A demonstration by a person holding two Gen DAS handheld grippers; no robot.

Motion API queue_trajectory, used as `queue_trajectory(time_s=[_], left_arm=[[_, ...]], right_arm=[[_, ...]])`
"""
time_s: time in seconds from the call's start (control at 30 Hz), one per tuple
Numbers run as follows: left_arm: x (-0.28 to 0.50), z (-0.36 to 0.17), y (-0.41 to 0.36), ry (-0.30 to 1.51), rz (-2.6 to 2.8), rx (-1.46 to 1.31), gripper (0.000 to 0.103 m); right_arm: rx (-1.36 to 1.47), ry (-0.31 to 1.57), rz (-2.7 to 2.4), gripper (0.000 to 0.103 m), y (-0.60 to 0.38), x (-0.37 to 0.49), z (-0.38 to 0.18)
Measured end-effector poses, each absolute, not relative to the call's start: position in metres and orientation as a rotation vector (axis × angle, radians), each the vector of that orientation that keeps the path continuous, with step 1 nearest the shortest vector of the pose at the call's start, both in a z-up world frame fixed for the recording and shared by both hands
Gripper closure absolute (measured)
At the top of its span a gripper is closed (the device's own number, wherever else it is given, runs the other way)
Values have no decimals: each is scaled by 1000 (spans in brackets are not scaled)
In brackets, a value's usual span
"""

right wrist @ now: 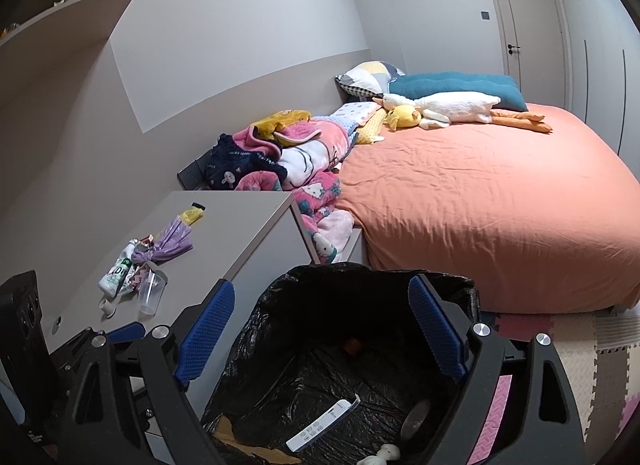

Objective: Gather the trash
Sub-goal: 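Move both open tools back over the cluttered table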

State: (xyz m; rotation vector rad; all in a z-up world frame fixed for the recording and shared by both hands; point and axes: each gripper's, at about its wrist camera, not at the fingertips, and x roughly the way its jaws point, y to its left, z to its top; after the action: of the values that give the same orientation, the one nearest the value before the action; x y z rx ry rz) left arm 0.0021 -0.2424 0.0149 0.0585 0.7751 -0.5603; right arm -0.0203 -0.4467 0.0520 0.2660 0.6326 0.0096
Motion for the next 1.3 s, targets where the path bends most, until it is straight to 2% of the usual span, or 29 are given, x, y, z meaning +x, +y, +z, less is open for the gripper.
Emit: queue_trajectory(time_s=[1.3], left_arm=[[32,4,-72,788,-254,-100,6]], right_arm=[[181,737,260,14,-290,51,31]])
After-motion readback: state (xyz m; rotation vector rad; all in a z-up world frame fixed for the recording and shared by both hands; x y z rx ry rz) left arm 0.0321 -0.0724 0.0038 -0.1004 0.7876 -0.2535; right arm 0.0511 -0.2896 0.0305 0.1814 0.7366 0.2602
